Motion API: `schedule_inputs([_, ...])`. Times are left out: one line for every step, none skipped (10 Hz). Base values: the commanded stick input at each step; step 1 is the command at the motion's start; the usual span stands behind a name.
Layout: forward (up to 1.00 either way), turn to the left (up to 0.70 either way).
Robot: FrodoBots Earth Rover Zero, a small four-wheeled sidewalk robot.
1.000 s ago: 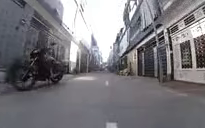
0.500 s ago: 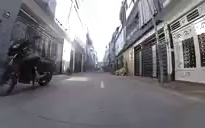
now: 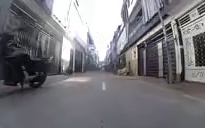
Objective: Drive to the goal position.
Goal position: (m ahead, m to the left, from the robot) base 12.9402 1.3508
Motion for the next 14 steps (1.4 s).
schedule_inputs([1.0,0.0])
schedule_inputs([1.0,0.0])
schedule_inputs([1.0,0.0])
schedule_inputs([1.0,0.0])
schedule_inputs([1.0,0.0])
schedule_inputs([1.0,0.0])
schedule_inputs([1.0,0.0])
schedule_inputs([1.0,0.0])
schedule_inputs([1.0,0.0])
schedule_inputs([1.0,0.0])
schedule_inputs([1.0,0.0])
schedule_inputs([1.0,0.0])
schedule_inputs([1.0,0.0])
schedule_inputs([1.0,-0.27])
